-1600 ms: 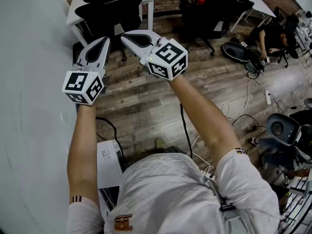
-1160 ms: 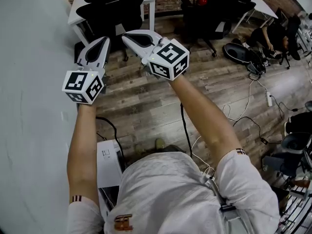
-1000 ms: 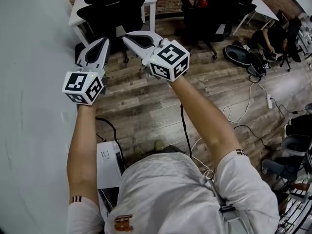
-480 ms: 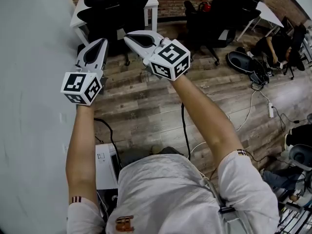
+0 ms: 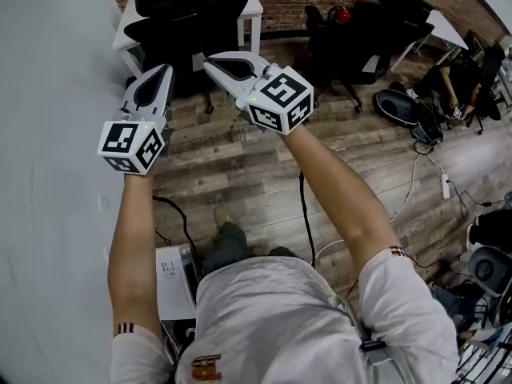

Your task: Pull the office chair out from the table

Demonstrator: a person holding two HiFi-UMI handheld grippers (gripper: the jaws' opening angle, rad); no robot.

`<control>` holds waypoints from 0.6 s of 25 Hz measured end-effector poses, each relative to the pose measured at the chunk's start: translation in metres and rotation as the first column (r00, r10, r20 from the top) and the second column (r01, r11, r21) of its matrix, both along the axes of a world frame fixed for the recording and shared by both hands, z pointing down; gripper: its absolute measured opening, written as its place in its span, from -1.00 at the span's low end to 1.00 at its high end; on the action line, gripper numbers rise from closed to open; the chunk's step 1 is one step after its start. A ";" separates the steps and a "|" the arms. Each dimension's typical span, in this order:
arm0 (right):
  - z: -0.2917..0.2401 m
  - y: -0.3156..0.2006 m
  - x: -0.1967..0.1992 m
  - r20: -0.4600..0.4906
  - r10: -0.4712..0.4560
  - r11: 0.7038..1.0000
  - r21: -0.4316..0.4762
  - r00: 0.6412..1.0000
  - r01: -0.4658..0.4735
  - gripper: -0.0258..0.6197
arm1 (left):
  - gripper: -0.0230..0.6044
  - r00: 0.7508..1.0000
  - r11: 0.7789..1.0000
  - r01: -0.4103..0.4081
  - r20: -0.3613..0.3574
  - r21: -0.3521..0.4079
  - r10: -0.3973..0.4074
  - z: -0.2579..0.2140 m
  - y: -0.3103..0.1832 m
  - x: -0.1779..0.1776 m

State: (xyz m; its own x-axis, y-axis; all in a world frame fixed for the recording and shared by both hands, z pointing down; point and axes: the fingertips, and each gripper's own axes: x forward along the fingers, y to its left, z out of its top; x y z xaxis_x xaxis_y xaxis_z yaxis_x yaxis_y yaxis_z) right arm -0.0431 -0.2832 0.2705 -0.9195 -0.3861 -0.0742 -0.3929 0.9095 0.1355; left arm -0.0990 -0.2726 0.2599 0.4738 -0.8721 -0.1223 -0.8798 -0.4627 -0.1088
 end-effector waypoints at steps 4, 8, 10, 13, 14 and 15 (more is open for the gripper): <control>0.001 -0.034 -0.018 -0.010 0.007 1.000 0.002 1.000 -0.007 -0.92 | -0.93 1.000 1.000 -0.001 -0.003 0.003 0.001 0.003 -0.035 -0.020; 0.002 -0.074 -0.041 -0.018 0.020 1.000 0.008 1.000 -0.020 -0.92 | -0.93 1.000 1.000 -0.018 0.014 0.004 0.018 0.006 -0.072 -0.042; 0.002 -0.093 -0.051 -0.022 0.029 1.000 0.006 0.999 -0.029 -0.92 | -0.93 0.999 1.000 -0.025 0.019 -0.002 0.025 0.008 -0.092 -0.054; 0.004 -0.119 -0.063 -0.037 0.044 0.999 0.003 0.998 -0.043 -0.92 | -0.93 0.999 0.999 -0.032 0.016 -0.006 0.032 0.008 -0.118 -0.074; 0.005 -0.128 -0.066 -0.041 0.052 0.999 0.003 0.998 -0.052 -0.92 | -0.93 0.999 0.999 -0.035 0.014 -0.005 0.035 0.007 -0.127 -0.080; 0.006 -0.136 -0.069 -0.044 0.061 0.998 0.003 0.997 -0.061 -0.92 | -0.93 0.999 0.999 -0.037 0.012 -0.002 0.037 0.007 -0.135 -0.087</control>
